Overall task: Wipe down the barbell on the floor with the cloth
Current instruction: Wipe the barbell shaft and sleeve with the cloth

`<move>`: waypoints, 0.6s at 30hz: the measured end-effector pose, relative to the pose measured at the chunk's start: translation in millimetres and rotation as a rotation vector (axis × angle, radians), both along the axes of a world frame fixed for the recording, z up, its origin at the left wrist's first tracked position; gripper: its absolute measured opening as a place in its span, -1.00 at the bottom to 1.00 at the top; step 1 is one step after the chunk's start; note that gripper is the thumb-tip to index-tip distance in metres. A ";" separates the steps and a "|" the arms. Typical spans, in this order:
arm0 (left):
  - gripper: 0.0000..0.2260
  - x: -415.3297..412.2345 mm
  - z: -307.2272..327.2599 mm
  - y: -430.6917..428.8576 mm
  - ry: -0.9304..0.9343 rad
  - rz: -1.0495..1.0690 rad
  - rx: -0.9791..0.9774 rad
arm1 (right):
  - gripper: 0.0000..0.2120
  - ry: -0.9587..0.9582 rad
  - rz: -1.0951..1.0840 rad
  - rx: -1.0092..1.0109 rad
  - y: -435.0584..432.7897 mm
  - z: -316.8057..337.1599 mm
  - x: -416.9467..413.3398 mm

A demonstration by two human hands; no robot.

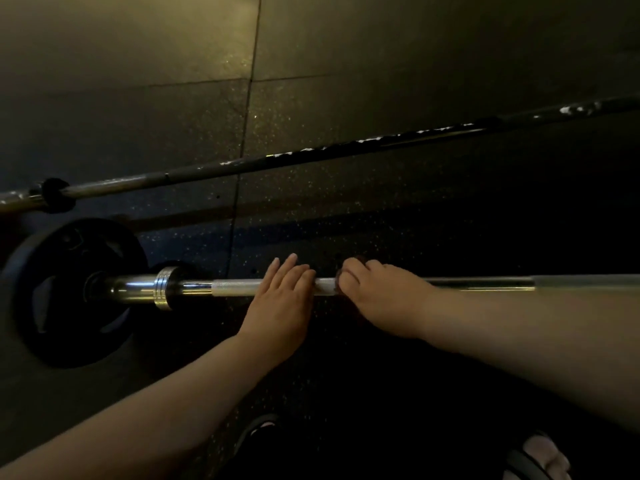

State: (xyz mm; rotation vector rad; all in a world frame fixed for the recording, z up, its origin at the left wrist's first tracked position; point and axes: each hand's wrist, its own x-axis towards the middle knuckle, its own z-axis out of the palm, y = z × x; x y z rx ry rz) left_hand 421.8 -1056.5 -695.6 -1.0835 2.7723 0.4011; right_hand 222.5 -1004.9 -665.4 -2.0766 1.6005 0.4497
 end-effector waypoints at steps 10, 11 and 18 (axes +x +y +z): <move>-0.49 -40.7 0.5 -3.8 -0.067 -0.118 0.096 | -0.56 -0.229 -0.214 -0.288 33.4 -40.1 6.1; -0.53 -37.5 -2.3 -3.8 -0.027 -0.091 0.102 | -0.58 -0.241 -0.225 -0.355 38.3 -44.9 0.3; -0.62 -70.2 -17.8 18.4 0.006 -0.037 0.056 | -0.72 -0.246 -0.608 -0.641 72.0 -65.4 -33.1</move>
